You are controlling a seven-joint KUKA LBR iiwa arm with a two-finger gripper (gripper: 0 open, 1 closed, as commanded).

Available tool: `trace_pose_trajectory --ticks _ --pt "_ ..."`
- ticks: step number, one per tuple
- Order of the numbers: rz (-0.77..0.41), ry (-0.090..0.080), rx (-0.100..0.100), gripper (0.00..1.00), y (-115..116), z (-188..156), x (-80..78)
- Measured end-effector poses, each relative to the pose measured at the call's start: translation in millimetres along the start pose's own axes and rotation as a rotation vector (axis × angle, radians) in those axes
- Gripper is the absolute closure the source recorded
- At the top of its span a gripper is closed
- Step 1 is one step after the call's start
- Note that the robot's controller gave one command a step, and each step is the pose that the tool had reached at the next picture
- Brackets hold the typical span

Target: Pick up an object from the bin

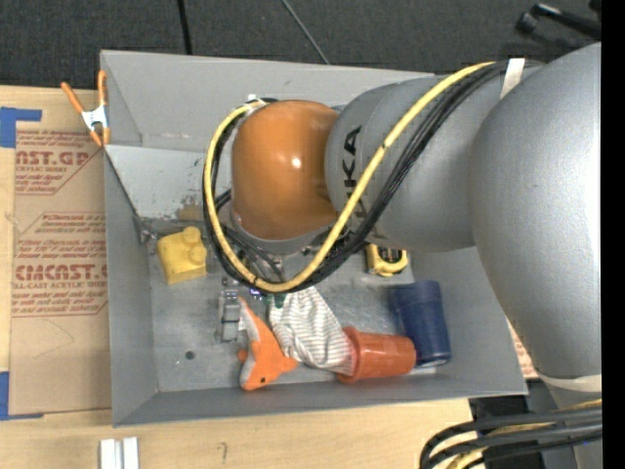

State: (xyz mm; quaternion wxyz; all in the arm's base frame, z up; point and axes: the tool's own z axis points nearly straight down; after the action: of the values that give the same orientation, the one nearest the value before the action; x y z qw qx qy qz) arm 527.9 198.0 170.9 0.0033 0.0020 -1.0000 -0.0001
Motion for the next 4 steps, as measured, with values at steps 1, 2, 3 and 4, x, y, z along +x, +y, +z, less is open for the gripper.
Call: trace_pose_trajectory --ticks 1,2,3,4 --pt "0.003 -0.007 -0.002 0.00 -1 -5 -1.8" --pt "0.037 -0.013 -0.004 0.00 -25 43 10.7" --pt "0.041 0.004 0.002 0.00 -61 65 6.9" --pt "0.033 -0.013 -0.001 0.00 -73 56 11.4"
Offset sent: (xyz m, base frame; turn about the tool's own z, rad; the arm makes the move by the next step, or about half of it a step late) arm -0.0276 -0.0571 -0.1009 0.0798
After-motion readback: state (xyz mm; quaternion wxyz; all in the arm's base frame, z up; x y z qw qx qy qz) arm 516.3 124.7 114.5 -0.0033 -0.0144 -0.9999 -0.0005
